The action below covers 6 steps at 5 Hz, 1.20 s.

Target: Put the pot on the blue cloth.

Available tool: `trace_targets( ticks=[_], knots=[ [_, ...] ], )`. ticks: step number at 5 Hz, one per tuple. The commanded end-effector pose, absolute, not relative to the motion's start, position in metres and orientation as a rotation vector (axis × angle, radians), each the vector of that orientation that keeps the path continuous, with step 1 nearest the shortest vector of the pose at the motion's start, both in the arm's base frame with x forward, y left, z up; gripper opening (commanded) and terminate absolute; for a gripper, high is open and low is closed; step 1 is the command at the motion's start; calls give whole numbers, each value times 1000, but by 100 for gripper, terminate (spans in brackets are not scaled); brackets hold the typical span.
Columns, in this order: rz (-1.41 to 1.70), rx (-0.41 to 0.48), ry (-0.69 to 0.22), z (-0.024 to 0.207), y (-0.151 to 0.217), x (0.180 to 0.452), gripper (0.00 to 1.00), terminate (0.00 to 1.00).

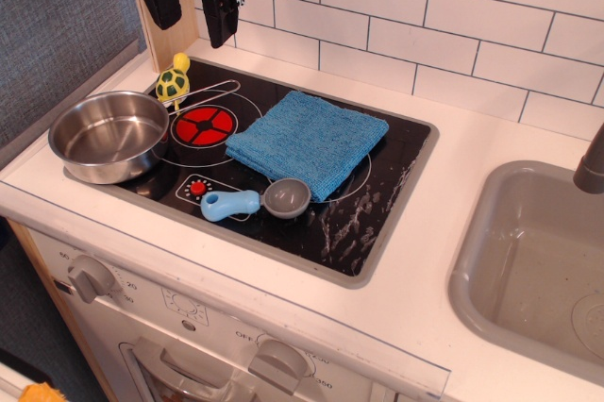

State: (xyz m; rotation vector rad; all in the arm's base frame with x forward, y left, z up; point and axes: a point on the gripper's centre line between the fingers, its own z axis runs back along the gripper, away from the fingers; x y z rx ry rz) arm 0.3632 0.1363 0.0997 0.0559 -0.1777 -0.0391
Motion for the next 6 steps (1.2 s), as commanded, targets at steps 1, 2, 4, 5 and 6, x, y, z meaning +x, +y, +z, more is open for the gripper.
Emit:
trace_targets(
  ticks=[1,2,4,5,6],
  knots=[
    [-39,56,-178,100,136,363,100,0],
    [-22,57,-149,94,135,343,100,0],
    [-62,75,-98,81,124,320,100,0],
    [-54,59,-65,62,123,314,100,0],
    [-60,73,-19,47,127,310,100,0]
  ],
)
